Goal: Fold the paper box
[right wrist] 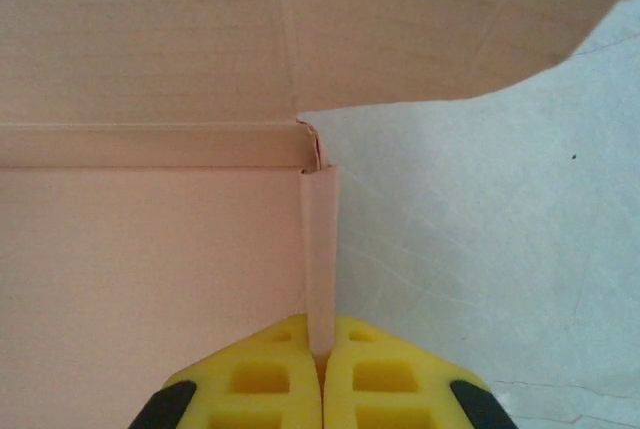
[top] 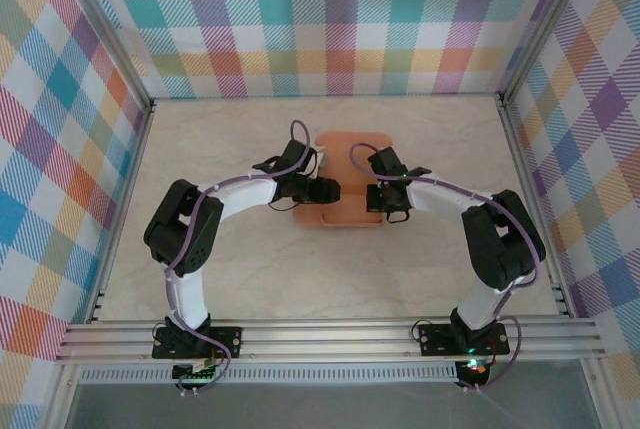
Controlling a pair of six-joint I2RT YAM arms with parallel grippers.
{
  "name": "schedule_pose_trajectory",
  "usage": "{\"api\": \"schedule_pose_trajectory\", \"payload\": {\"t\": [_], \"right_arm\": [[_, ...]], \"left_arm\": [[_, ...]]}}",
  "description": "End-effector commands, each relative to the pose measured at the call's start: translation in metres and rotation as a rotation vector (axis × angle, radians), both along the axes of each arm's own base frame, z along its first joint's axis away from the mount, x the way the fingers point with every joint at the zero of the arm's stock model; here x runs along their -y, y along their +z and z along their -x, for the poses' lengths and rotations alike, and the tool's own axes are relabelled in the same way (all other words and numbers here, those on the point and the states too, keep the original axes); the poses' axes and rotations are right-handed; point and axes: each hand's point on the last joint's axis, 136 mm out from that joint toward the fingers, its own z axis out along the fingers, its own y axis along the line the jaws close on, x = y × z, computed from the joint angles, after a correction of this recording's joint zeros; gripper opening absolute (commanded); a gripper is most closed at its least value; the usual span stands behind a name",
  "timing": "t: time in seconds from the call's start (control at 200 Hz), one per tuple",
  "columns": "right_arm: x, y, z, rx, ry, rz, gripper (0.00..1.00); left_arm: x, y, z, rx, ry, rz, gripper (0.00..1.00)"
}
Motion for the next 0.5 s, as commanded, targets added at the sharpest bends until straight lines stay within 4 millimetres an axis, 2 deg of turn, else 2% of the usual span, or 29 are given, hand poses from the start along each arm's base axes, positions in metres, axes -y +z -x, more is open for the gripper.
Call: {"api": "schedule_pose_trajectory", "payload": {"t": [0.0,0.155,0.275,0.365,0.495], "right_arm": [[-0.010,0.002,-0.002,0.001,0.006,-0.038,0.03],[-0.009,0.003,-0.003,0.006,0.000,-0.026,0.03],[-0.003,0.006,-0.002,0.015,-0.007,-0.005,0.03],[0.001,0.009,-0.002,0.025,-0.014,0.011,0.03],[0.003,0.017,-0.002,0.046,-0.001,0.009,0.04]], "left_arm": [[0.018,0.001,-0.008,-0.079,0.047,0.117,0.56],[0.027,-0.001,-0.012,-0.133,0.100,0.191,0.54],[0.019,0.006,-0.012,-0.099,0.098,0.139,0.55],[0.005,0.021,-0.012,-0.044,0.102,0.081,0.56],[-0.024,0.058,-0.012,0.041,0.148,0.035,0.56]]}}
